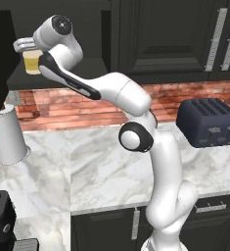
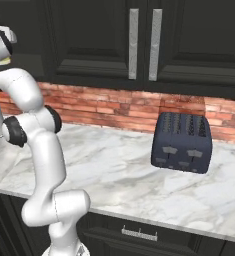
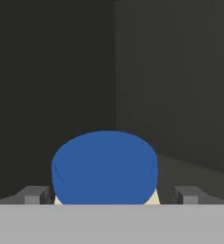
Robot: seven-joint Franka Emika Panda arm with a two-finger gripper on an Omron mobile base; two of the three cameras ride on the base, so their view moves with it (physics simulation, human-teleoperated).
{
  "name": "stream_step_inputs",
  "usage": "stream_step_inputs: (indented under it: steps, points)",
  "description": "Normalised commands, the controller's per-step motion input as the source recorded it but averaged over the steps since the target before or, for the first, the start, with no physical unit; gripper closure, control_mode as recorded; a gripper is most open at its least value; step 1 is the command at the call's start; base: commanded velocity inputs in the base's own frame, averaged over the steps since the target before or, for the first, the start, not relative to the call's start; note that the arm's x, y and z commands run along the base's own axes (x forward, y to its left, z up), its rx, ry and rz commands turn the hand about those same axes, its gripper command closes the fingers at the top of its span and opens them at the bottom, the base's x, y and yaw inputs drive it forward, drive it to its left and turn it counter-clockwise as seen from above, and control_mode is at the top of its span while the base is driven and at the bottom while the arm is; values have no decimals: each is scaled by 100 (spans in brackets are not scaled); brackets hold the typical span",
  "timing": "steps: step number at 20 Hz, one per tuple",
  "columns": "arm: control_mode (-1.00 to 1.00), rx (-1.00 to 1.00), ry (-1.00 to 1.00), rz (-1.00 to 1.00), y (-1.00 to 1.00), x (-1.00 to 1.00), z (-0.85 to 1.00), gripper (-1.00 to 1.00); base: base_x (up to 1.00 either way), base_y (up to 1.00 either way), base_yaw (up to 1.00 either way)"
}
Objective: Collect the paprika, mayonnaise, and shaker from the cabinet and place them next to the stove.
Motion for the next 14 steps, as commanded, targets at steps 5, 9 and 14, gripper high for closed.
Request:
stream_step_inputs:
  steps: [5,9,14]
  points:
    - [-100,0,5,0,5,18,0,-100,0,0,0]
    - [-100,0,4,0,14,20,0,-100,0,0,0]
    - [-100,0,4,0,16,18,-1,-100,0,0,0]
